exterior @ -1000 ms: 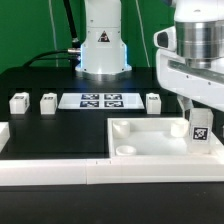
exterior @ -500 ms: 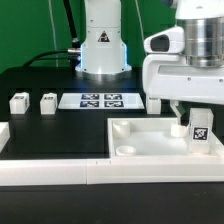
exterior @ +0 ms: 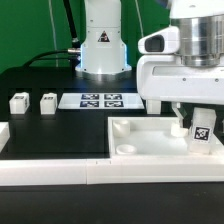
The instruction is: Assemble square table
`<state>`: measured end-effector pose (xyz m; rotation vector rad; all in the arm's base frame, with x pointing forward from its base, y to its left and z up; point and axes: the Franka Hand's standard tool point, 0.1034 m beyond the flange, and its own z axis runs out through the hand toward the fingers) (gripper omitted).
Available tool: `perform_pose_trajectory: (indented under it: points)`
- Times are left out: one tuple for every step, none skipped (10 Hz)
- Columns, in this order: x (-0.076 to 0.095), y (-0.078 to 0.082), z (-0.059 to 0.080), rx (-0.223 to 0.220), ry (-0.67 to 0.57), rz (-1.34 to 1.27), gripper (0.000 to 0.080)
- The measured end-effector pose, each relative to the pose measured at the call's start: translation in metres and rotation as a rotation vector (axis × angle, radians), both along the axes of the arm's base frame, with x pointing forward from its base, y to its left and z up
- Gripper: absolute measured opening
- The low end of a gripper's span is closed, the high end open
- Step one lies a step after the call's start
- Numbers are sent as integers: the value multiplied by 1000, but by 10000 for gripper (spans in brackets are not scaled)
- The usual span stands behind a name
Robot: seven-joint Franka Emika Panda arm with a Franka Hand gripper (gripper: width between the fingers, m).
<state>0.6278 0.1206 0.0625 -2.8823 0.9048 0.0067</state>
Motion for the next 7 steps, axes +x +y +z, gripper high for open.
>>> perform_pose_trajectory:
  points:
    - [0,0,0,3,11,-101,290]
    - [0,0,0,5,17,-162,290]
    - [1,0,0,7,22,-207,290]
    - [1,0,0,10,32,-288,290]
    - [2,-1,0,13,43,-360,290]
    - [2,-1,0,37,66,-510,290]
    - [3,-2,1,64,91,-630,290]
